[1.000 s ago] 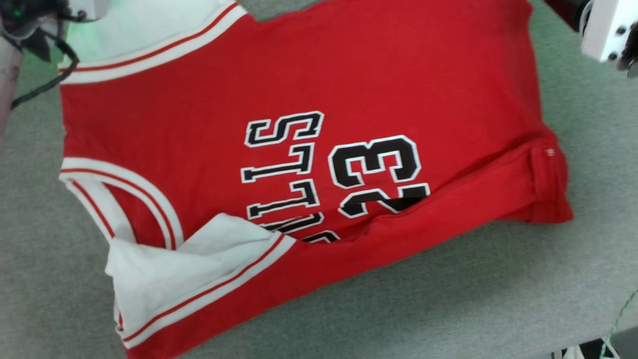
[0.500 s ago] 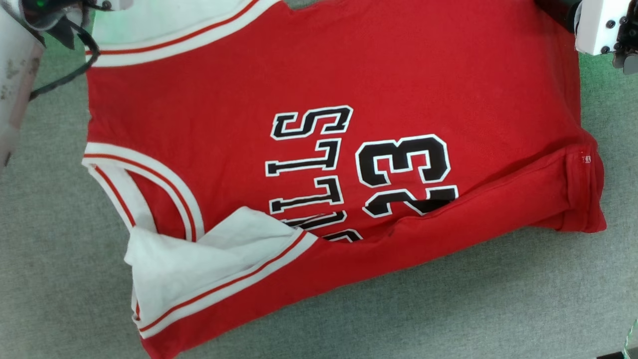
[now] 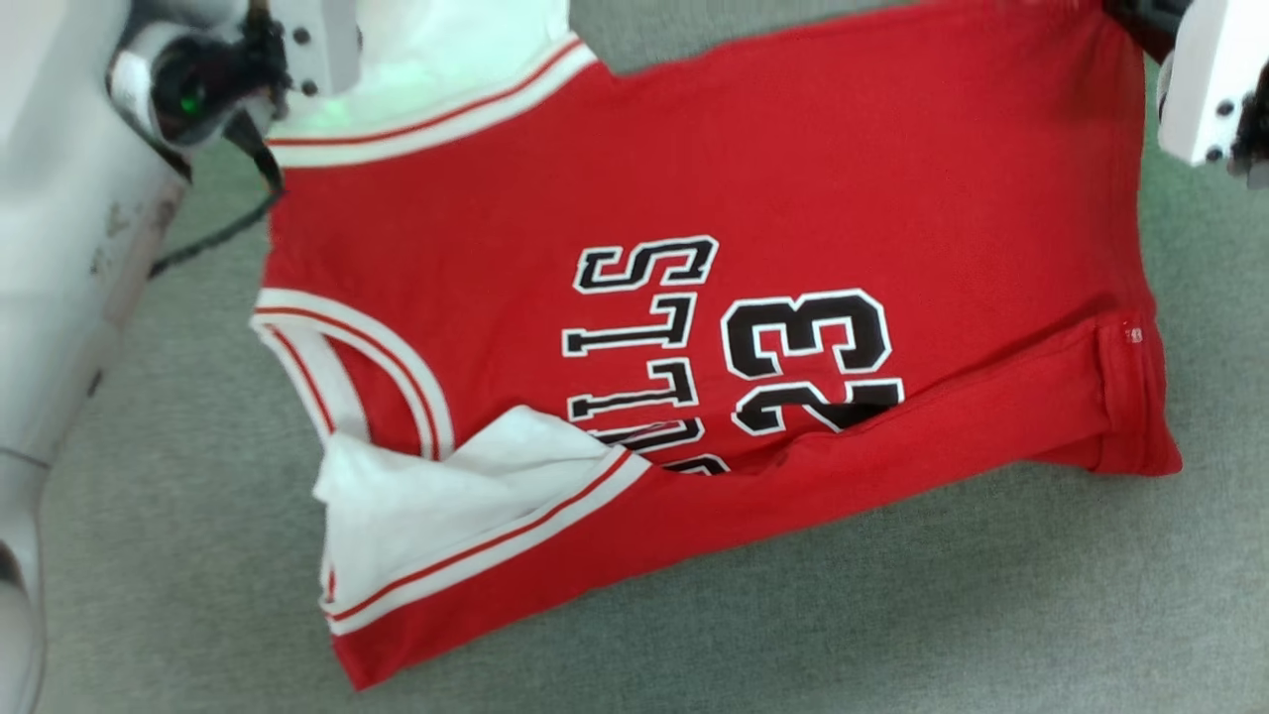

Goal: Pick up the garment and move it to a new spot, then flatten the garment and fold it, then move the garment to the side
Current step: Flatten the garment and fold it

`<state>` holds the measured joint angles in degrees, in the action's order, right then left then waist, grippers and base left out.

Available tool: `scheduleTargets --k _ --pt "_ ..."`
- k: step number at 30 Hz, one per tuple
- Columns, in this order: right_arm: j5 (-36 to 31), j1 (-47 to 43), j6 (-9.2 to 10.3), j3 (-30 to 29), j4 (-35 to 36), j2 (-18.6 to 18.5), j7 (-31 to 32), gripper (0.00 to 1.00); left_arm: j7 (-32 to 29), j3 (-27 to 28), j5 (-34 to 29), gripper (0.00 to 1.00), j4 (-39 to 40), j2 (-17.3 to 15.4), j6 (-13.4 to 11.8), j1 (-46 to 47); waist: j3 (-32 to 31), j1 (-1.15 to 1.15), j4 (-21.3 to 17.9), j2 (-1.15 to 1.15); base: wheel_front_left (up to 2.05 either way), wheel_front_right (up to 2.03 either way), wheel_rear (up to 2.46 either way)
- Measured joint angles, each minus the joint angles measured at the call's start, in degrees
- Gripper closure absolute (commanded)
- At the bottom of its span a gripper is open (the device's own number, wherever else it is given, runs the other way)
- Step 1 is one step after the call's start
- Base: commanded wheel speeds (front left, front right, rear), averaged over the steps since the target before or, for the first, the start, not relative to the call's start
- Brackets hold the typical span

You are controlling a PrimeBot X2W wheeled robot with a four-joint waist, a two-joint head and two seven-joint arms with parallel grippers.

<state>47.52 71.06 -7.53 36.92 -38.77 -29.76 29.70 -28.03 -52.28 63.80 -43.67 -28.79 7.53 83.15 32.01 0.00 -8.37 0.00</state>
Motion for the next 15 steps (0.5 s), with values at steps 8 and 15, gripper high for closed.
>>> scheduleTargets --k 8,15 --pt "4.64 -6.93 0.0 3.69 7.27 -6.97 -1.47 1.0 6.44 -2.42 5.06 1.0 11.32 -4.13 0.0 -7.36 -6.33 0.0 2.7 0.0 0.0 0.0 0.0" --pt "7.44 -16.92 0.0 4.09 15.88 -13.73 -1.3 1.0 13.35 -3.2 7.89 1.0 24.03 -10.68 0.0 -19.14 -10.85 0.0 5.26 0.0 0.0 0.0 0.0"
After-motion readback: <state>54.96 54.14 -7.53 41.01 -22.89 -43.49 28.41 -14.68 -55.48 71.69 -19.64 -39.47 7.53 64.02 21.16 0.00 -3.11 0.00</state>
